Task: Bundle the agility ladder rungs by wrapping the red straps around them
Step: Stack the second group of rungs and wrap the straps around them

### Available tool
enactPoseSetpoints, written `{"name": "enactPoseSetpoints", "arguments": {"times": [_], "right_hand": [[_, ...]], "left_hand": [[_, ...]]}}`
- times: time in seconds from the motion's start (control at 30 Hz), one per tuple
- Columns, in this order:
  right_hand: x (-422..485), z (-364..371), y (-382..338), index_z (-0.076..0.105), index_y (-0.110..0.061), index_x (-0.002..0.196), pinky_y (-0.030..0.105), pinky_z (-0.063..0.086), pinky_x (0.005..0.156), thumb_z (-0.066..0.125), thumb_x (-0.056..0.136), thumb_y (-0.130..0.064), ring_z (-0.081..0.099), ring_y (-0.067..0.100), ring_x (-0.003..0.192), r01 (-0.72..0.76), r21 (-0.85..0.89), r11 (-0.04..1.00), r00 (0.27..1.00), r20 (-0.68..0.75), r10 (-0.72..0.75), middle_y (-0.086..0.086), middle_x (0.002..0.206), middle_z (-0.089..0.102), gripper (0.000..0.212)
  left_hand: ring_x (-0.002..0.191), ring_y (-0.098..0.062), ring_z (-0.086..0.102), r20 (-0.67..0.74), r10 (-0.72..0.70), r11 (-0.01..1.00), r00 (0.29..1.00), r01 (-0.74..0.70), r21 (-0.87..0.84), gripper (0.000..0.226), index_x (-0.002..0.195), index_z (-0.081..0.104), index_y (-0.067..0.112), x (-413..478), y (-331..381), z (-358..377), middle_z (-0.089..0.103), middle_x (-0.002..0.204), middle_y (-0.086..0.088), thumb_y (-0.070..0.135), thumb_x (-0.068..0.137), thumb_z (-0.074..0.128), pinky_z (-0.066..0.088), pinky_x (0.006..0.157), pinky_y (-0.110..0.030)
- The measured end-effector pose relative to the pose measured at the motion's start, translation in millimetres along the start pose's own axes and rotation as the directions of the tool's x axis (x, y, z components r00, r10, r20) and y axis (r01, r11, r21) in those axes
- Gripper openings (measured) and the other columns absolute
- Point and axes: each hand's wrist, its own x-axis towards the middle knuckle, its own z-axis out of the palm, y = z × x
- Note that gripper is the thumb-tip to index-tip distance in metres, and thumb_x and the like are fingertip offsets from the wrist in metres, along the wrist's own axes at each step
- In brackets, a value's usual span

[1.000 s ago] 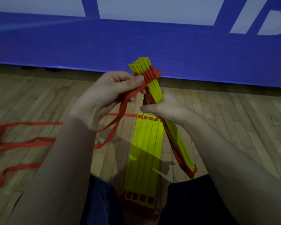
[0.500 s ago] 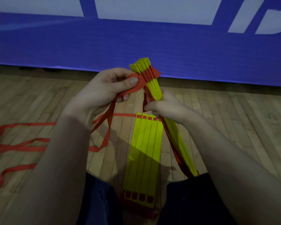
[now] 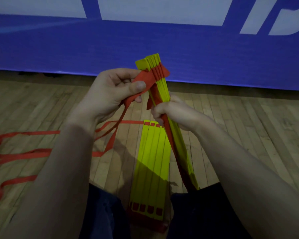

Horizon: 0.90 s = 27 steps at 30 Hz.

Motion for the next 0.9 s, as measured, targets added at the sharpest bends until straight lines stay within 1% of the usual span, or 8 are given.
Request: {"name": "enactPoseSetpoints", "arguments": {"times": [0.13, 0.3, 0.4, 0.5, 0.6, 0.67, 0.77, 0.9], "right_hand": [[-0.7, 0.0, -0.7, 0.046, -0.012, 0.063, 0.03, 0.031, 0.047, 0.052, 0.057, 0.007, 0.038, 0.02, 0.044, -0.004, 0.008, 1.0, 1.0, 0.004, 0.004, 0.01, 0.051, 0.039, 0.021], [0.8, 1.2, -0.7, 0.044, -0.014, 0.075, 0.027, 0.036, 0.045, 0.054, 0.062, 0.013, 0.041, 0.022, 0.05, -0.041, 0.029, 0.999, 0.998, -0.05, 0.042, 0.013, 0.067, 0.041, 0.031], [-1.3, 3.3, -3.0, 0.048, -0.016, 0.077, 0.026, 0.042, 0.045, 0.053, 0.069, 0.016, 0.045, 0.019, 0.051, -0.057, 0.041, 0.998, 0.995, -0.082, 0.06, 0.008, 0.062, 0.04, 0.033], [-1.1, 6.4, -3.9, 0.048, -0.011, 0.073, 0.032, 0.053, 0.049, 0.05, 0.066, 0.02, 0.046, 0.023, 0.05, -0.051, 0.136, 0.989, 0.995, -0.08, 0.062, 0.005, 0.056, 0.039, 0.031], [-0.2, 8.4, -4.2, 0.047, -0.004, 0.067, 0.039, 0.053, 0.055, 0.053, 0.057, 0.015, 0.046, 0.028, 0.054, -0.029, 0.153, 0.988, 0.992, -0.117, 0.047, 0.009, 0.059, 0.041, 0.023], [-0.3, 8.7, -5.1, 0.049, -0.001, 0.065, 0.039, 0.053, 0.054, 0.052, 0.056, 0.017, 0.048, 0.029, 0.052, -0.024, 0.164, 0.986, 0.991, -0.125, 0.045, 0.012, 0.061, 0.044, 0.02], [-1.0, 9.7, -5.7, 0.054, 0.002, 0.068, 0.042, 0.053, 0.058, 0.054, 0.05, 0.014, 0.052, 0.03, 0.052, -0.046, 0.166, 0.985, 0.988, -0.139, 0.07, 0.013, 0.058, 0.048, 0.021], [-2.3, 10.2, -7.5, 0.055, -0.001, 0.073, 0.043, 0.05, 0.064, 0.054, 0.057, 0.018, 0.056, 0.023, 0.057, -0.055, 0.145, 0.988, 0.985, -0.154, 0.077, 0.009, 0.058, 0.052, 0.025]], "left_hand": [[0.049, -0.003, 0.059, 0.0, -0.038, 0.999, 0.999, 0.038, 0.034, 0.026, 0.095, 0.064, 0.011, 0.2, 0.5, 0.5, 0.068, 0.063, 0.006, 0.012, 0.07, 0.068, 0.048, 0.054, -0.012], [0.055, -0.002, 0.057, -0.023, -0.011, 0.986, 1.0, 0.014, 0.164, 0.014, 0.096, 0.064, 0.018, 4.2, -5.1, -3.8, 0.064, 0.078, 0.007, 0.014, 0.083, 0.061, 0.046, 0.059, -0.013], [0.06, -0.001, 0.055, -0.042, 0.037, 0.964, 0.998, -0.025, 0.265, 0.013, 0.101, 0.063, 0.012, 6.0, -7.9, -3.3, 0.054, 0.09, 0.001, 0.005, 0.092, 0.056, 0.044, 0.062, -0.014], [0.071, -0.001, 0.059, -0.076, 0.084, 0.953, 0.994, -0.058, 0.296, 0.014, 0.101, 0.066, 0.014, 6.5, -10.1, -1.7, 0.06, 0.084, 0.007, 0.008, 0.091, 0.059, 0.044, 0.071, -0.015], [0.084, -0.002, 0.063, -0.144, 0.103, 0.96, 0.984, -0.06, 0.275, 0.014, 0.096, 0.07, 0.022, 7.3, -11.4, -0.2, 0.07, 0.084, 0.012, 0.011, 0.087, 0.065, 0.047, 0.079, -0.019], [0.082, -0.002, 0.065, -0.184, 0.112, 0.966, 0.976, -0.064, 0.251, 0.016, 0.094, 0.069, 0.022, 8.1, -10.6, 1.7, 0.072, 0.082, 0.012, 0.009, 0.085, 0.068, 0.049, 0.078, -0.02], [0.071, -0.002, 0.065, -0.221, 0.117, 0.981, 0.968, -0.078, 0.178, 0.024, 0.097, 0.06, 0.021, 8.3, -7.0, 0.9, 0.068, 0.072, 0.01, 0.004, 0.083, 0.068, 0.049, 0.067, -0.016], [0.07, -0.008, 0.066, -0.218, 0.151, 0.969, 0.964, -0.101, 0.226, 0.029, 0.101, 0.055, 0.024, 7.4, -4.7, -1.4, 0.068, 0.069, 0.008, 0.006, 0.083, 0.07, 0.051, 0.068, -0.02]]}}
